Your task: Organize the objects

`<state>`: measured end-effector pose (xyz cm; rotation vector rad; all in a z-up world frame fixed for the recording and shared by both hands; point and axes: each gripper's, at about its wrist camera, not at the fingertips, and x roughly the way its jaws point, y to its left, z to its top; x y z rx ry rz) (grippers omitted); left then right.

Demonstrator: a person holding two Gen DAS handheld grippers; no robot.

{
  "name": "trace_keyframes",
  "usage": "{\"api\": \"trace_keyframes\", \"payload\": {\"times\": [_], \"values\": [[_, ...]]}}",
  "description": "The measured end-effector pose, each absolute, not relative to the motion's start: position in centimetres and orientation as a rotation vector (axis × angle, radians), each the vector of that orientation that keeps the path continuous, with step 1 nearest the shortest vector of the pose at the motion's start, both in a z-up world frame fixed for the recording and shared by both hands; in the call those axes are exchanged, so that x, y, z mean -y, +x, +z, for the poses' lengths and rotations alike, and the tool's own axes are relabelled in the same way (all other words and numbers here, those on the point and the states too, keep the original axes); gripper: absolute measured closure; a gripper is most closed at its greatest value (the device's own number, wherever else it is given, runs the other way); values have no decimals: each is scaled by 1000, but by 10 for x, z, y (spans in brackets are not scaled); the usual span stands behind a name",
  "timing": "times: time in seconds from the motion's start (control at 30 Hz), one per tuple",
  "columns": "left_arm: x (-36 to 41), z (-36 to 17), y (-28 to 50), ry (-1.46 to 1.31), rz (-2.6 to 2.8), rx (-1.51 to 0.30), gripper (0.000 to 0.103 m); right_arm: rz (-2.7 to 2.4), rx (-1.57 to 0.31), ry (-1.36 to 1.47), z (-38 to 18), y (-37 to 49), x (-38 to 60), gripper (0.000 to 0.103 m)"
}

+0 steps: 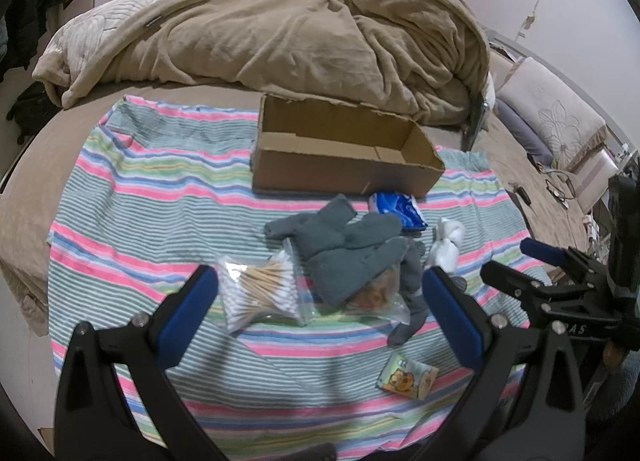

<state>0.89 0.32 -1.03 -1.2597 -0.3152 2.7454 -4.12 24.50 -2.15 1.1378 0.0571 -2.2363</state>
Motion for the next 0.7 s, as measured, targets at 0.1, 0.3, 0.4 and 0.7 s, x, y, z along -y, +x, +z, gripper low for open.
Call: {"api": "trace_keyframes", "payload": {"times": [0.1,0.3,0.4,0.7], "values": [[-4,-11,9,-1259,2746,314,0,-2236,-57,1139,-22,-41,-245,1],[-3,-10,9,-1262,2746,315,0,-2234,-55,1141,-22,-41,-245,1],[-3,-11,8,-1269,2744,319,1,-2232,-55,1143,-23,-42,-245,1],[-2,-17,3,-1290,2732,319,0,-2222,-52,1163,-29,-47,-243,1]]}}
